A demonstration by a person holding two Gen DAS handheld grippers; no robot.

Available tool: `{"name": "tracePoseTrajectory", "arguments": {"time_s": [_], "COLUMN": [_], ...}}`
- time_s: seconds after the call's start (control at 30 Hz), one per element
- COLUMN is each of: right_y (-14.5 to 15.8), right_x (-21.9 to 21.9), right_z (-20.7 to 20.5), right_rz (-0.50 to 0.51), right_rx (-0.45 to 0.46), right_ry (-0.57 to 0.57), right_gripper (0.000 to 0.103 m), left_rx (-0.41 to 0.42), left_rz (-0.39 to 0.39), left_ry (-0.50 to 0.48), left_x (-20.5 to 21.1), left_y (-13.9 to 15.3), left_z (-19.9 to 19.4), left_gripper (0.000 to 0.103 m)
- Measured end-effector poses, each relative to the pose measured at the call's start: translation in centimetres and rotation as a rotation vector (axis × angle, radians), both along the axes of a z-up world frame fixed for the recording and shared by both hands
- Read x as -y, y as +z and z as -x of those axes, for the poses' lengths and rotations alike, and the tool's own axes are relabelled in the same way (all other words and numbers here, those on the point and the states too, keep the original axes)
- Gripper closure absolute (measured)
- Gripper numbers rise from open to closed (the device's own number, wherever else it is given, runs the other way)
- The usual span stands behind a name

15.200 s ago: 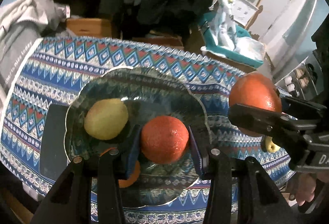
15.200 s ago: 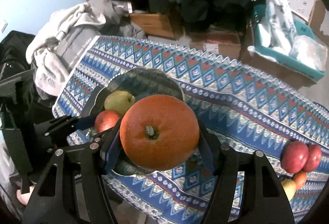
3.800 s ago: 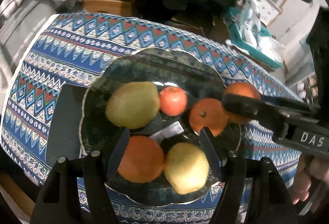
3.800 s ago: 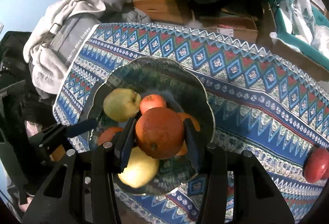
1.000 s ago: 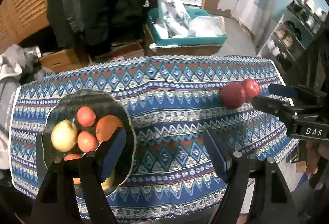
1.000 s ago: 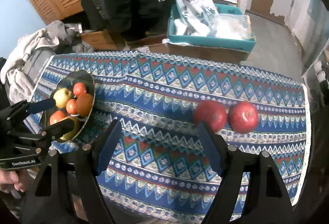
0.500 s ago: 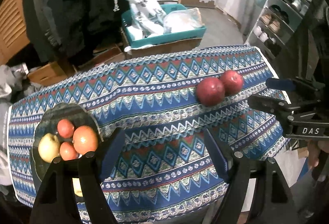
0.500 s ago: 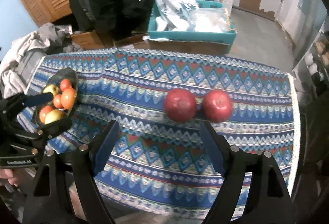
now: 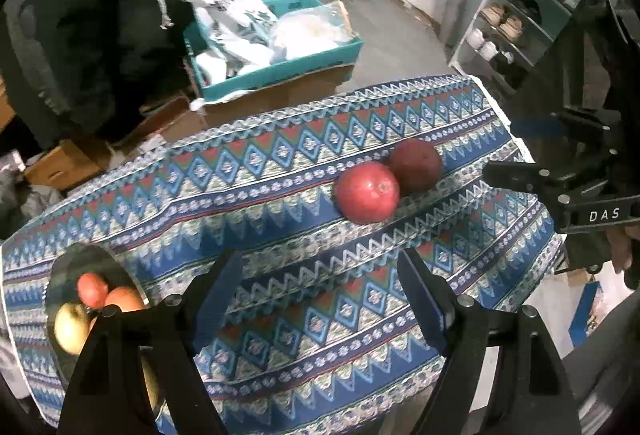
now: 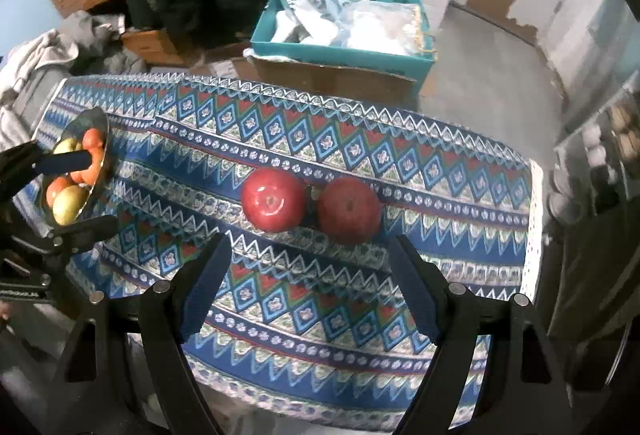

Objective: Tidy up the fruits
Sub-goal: 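Move both open tools back to the two red apples, then grasp a red apple with the left tool while the right tool grasps the other apple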

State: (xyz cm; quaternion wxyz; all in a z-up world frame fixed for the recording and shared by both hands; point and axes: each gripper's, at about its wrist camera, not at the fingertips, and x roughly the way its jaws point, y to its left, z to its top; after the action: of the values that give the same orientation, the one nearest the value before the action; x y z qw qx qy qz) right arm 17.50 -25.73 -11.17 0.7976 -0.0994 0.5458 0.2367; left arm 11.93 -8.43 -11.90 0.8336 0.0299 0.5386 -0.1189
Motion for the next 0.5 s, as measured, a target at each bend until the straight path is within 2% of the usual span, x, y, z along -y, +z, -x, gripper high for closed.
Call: {"name": "tracePoseTrajectory", "arguments": {"time_s": [0.23,0.5], "right_y": [-2.5,-7.3], "right_x": [0.8,2.4], "right_z": [-3.2,-5.3], "right_rz": [0.003,-0.002], "right_rx": [-0.033,-0.112], "right_ry": [0.032,0.015], "right_gripper": [0.022,0.022], "left_rx": [-0.03,-0.088], "left_rz": [0.011,0.057], "left_ry": [-0.046,-0.069], "left_x": [1.7,3.9], "left_y": [-2.3,-6.0], "left_z": [-3.1,-6.1], "left_gripper": [0.017,0.017]}}
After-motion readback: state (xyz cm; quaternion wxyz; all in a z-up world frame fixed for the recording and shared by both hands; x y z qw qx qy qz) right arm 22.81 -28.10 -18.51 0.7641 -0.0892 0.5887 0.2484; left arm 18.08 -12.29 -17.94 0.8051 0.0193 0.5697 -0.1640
